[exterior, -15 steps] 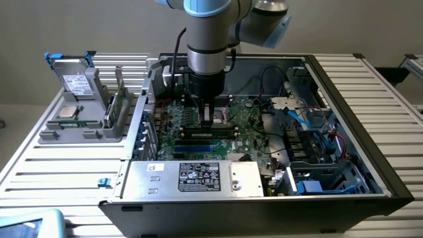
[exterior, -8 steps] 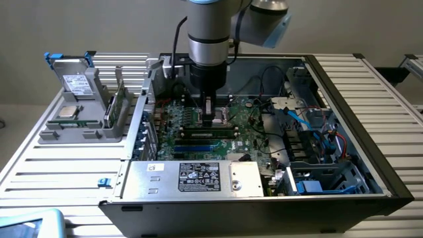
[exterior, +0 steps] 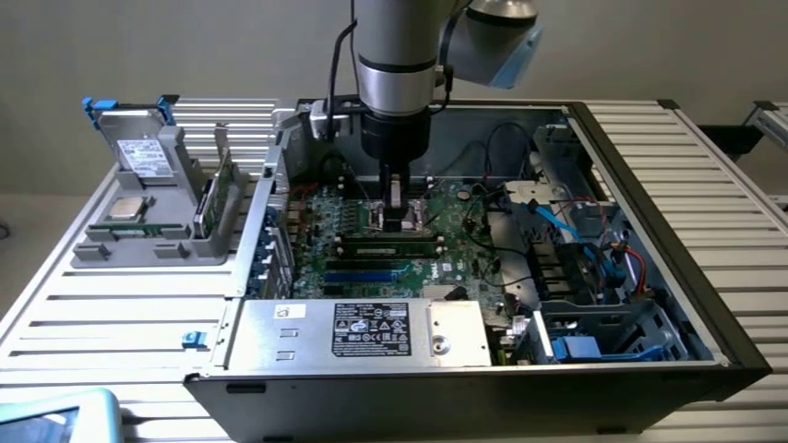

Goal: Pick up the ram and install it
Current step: 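Press down the ram until it locks into place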

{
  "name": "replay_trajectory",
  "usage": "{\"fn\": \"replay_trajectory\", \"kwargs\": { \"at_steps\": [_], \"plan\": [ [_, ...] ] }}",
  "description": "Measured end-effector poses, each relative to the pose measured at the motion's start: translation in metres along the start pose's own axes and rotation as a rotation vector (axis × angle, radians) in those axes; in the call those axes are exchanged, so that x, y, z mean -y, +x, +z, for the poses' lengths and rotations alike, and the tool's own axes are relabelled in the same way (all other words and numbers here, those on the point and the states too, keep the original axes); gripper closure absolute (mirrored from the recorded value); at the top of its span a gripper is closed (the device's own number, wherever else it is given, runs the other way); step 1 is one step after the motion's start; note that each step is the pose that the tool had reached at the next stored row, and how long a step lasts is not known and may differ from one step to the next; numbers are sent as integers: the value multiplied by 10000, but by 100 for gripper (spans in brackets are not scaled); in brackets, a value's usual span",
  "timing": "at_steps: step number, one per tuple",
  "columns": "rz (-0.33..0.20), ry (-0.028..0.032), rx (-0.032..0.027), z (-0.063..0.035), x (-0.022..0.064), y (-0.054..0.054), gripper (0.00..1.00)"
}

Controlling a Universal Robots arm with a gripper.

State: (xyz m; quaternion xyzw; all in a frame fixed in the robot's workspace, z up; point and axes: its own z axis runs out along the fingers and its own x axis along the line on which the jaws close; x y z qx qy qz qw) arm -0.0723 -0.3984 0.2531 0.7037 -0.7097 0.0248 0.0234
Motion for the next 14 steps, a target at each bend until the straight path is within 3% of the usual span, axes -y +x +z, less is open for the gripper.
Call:
{"fn": "replay_trajectory", "kwargs": {
  "at_steps": [8, 14],
  "plan": [
    [36, -3, 0, 0, 0, 0, 89],
    [851, -59, -3, 2, 0, 0, 89]
  ]
}}
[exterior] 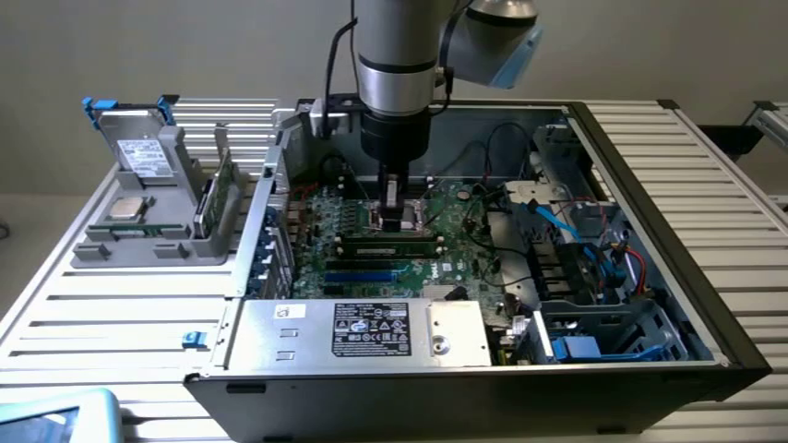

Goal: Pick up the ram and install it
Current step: 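Press down the ram until it locks into place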

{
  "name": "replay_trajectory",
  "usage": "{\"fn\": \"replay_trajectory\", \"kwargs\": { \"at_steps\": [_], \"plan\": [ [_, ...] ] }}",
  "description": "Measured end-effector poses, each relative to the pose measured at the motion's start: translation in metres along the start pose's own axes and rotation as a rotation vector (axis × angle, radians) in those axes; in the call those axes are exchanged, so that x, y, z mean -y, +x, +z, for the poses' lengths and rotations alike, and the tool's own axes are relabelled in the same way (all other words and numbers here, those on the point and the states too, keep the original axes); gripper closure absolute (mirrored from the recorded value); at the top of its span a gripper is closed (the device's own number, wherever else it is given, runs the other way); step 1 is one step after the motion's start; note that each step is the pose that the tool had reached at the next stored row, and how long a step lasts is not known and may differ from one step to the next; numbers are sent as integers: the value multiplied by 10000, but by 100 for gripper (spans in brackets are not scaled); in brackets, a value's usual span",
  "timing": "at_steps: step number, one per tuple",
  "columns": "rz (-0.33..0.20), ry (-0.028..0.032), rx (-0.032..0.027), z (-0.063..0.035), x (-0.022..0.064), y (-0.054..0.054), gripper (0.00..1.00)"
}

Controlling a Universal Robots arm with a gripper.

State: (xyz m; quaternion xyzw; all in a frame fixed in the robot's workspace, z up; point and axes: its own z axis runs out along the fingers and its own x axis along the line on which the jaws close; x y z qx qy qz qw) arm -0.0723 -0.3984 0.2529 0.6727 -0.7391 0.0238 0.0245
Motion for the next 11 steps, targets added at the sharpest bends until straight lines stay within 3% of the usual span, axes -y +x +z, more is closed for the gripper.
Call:
{"fn": "replay_trajectory", "kwargs": {
  "at_steps": [11],
  "plan": [
    [1639, -112, -4, 8, 0, -1, 89]
  ]
}}
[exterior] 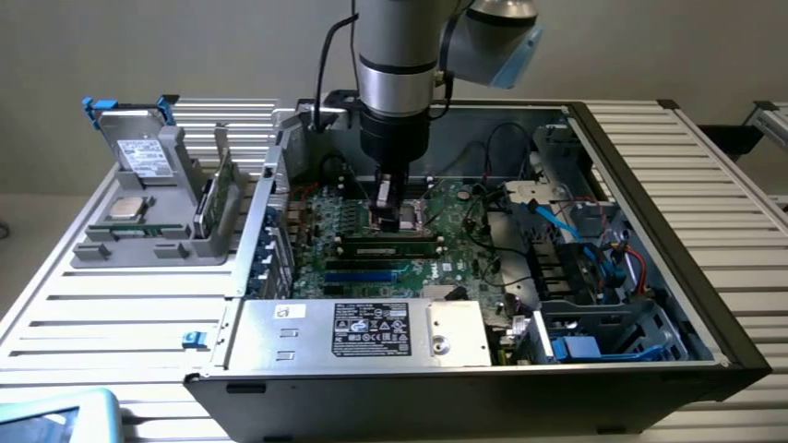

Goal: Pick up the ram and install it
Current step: 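Press down the ram until it locks into place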

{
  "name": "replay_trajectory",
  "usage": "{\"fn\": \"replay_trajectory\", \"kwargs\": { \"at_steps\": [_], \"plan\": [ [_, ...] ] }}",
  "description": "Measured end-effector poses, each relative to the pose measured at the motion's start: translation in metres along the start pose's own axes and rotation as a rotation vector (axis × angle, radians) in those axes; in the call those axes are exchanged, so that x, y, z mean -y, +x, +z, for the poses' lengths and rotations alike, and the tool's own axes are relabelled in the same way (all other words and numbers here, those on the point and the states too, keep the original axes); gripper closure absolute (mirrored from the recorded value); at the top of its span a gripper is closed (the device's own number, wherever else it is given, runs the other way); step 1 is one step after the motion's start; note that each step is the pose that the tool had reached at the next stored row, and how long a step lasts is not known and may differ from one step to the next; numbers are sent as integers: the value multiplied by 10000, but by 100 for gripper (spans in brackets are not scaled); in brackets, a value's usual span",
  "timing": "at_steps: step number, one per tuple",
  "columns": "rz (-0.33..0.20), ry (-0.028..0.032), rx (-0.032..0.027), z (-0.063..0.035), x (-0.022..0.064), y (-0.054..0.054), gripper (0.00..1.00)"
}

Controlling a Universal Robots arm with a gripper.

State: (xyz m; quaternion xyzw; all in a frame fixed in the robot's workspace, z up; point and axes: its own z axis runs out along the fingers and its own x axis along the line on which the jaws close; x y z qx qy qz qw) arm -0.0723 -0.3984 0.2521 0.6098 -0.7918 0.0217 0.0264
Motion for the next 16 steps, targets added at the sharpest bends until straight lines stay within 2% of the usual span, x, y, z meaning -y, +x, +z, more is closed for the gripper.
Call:
{"fn": "replay_trajectory", "kwargs": {
  "at_steps": [16],
  "plan": [
    [2543, -173, -4, 1, 0, 0, 89]
  ]
}}
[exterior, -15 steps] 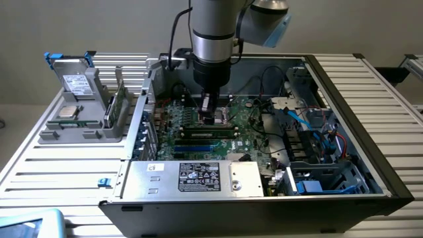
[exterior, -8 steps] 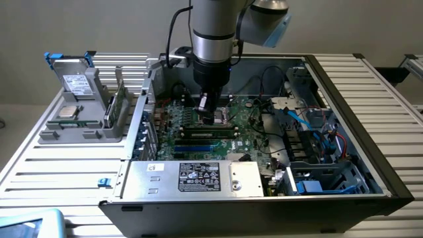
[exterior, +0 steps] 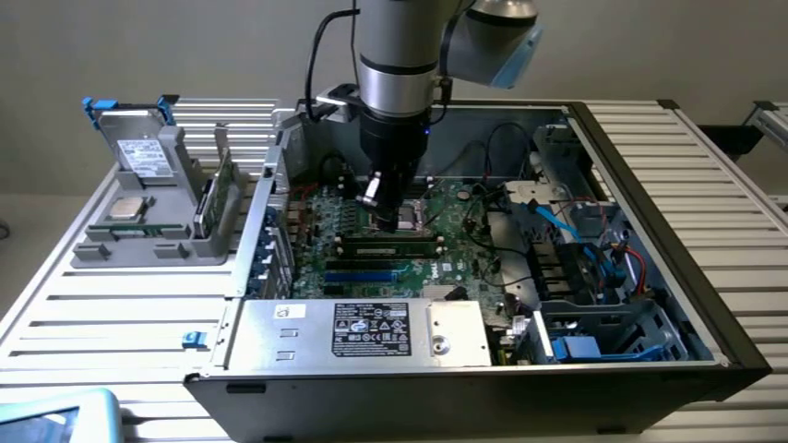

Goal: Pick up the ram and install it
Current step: 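Press down the ram until it locks into place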

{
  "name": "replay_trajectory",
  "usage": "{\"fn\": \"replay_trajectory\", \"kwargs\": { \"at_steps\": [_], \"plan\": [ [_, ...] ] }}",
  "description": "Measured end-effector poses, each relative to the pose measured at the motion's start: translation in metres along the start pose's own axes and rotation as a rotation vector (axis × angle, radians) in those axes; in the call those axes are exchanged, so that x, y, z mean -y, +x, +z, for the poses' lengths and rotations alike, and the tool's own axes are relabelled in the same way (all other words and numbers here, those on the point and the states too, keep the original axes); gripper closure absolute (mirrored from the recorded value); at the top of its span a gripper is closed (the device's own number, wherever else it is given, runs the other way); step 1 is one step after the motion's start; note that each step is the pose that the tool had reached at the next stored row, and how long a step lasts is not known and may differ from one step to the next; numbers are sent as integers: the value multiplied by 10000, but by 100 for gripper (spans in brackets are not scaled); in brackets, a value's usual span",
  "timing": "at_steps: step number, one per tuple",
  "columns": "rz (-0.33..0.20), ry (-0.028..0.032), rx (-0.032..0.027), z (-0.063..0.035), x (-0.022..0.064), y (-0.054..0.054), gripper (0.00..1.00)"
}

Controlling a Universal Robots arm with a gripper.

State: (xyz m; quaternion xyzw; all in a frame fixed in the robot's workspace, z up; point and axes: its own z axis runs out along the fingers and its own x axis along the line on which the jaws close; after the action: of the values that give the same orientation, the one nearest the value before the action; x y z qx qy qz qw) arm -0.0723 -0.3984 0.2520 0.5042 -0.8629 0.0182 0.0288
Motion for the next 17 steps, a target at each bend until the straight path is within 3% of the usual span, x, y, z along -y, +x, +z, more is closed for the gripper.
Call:
{"fn": "replay_trajectory", "kwargs": {
  "at_steps": [17],
  "plan": [
    [2775, -190, -8, -1, 0, 0, 89]
  ]
}}
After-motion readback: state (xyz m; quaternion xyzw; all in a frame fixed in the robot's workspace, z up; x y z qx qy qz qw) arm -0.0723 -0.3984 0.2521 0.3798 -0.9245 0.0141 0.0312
